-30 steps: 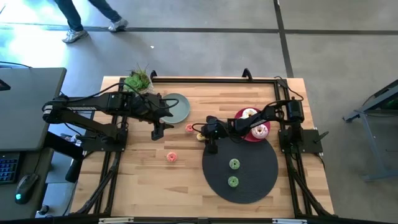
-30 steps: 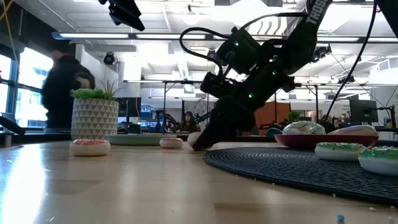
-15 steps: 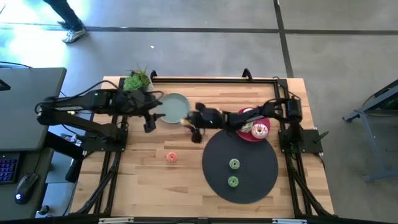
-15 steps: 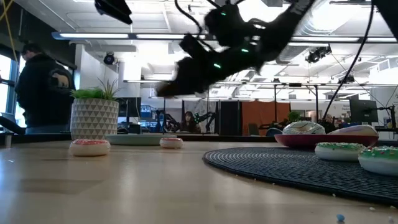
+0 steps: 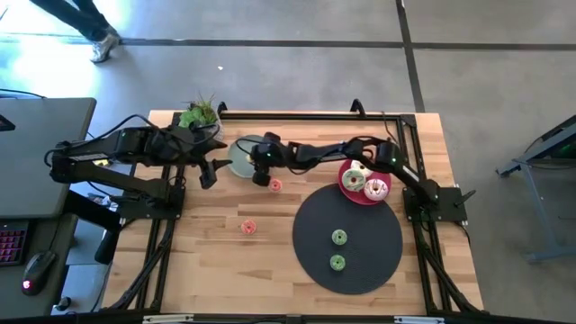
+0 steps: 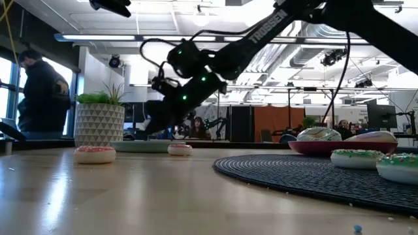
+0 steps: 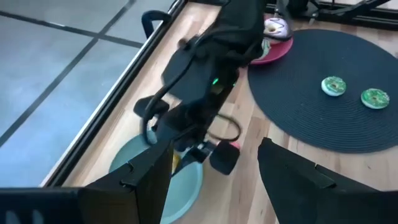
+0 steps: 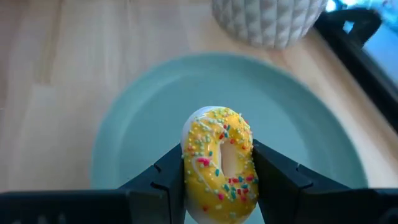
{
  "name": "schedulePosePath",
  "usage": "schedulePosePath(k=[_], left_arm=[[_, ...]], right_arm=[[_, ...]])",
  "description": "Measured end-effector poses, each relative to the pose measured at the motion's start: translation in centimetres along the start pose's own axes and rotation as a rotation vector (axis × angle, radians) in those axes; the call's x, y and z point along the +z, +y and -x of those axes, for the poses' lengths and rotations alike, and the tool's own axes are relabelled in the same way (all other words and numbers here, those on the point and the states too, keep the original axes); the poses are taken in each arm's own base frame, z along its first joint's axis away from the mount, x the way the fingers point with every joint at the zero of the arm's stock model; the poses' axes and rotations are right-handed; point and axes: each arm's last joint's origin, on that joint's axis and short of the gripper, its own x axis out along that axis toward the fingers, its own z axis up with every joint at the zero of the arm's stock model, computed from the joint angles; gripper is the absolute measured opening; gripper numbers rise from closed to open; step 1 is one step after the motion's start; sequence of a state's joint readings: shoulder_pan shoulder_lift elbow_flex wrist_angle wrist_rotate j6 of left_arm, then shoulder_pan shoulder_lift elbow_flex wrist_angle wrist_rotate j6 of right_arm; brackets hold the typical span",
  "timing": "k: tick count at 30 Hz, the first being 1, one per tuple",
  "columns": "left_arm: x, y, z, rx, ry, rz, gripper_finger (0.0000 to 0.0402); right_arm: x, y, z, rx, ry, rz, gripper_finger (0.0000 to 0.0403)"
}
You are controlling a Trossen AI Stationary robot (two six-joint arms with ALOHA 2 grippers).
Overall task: Pick & Place donuts
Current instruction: Put the small yellow donut on the gray plate, then put the bottom pink donut on the gray plate
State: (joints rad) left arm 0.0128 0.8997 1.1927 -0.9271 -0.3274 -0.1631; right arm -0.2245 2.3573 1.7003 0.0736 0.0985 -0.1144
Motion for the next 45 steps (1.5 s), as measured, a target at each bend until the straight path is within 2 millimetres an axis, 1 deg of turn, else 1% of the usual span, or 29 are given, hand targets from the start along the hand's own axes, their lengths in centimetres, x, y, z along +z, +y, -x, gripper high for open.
schedulePosePath(k=[4,9,17,20,23,26,28,31,34,36,39,40,43,45], left_arm=[[0.0,0.0,-0.1,0.000,0.003,-0.001,0.0227],[0.0,-0.1,-0.3,-0.002,0.011,-0.004,0.0227],[0.0,-0.1,-0.2,-0.003,0.012,0.007,0.0227],[-0.1,-0.1,-0.2,-0.001,0.022,0.018,0.0227],[-0.2,-0.1,-0.2,0.001,0.034,0.018,0.0227],[-0.3,-0.1,-0.2,0.001,0.037,0.037,0.0227],[-0.3,-0.1,-0.2,-0.006,0.039,0.043,0.0227],[-0.3,-0.2,-0.2,-0.054,0.053,0.044,0.0227],[-0.4,-0.6,-0.8,-0.130,0.094,0.042,0.0227],[-0.8,-1.0,-1.5,-0.184,0.133,0.051,0.0227],[-2.1,-1.7,-3.5,-0.236,0.181,0.071,0.0227],[-2.7,-1.9,-4.3,-0.238,0.195,0.079,0.0227],[-5.1,-2.6,-6.8,-0.238,0.269,0.100,0.0227],[-6.4,-3.1,-8.1,-0.263,0.289,0.121,0.0227]], right_arm=[[-0.4,-0.2,-0.6,0.003,0.063,0.001,0.0144],[-0.6,-0.4,-0.7,0.011,0.077,0.016,0.0152],[-0.7,-0.5,-0.7,-0.020,0.084,0.020,0.0210],[-0.6,-0.2,-0.6,-0.021,0.081,0.026,0.0225],[-0.2,0.2,-0.1,-0.012,0.084,0.049,0.0229],[0.8,0.5,1.1,-0.002,0.094,0.069,0.0229],[1.7,0.7,2.2,0.007,0.107,0.075,0.0229],[3.3,0.9,4.4,0.021,0.115,0.093,0.0228],[5.1,1.2,7.4,0.042,0.141,0.163,0.0227],[6.1,1.6,9.7,0.058,0.166,0.208,0.0228],[7.5,2.0,13.4,0.052,0.202,0.246,0.0229],[8.0,2.0,14.8,0.046,0.212,0.254,0.0228],[8.8,2.0,18.3,0.014,0.250,0.277,0.0225],[9.1,1.8,20.2,-0.013,0.271,0.278,0.0225]])
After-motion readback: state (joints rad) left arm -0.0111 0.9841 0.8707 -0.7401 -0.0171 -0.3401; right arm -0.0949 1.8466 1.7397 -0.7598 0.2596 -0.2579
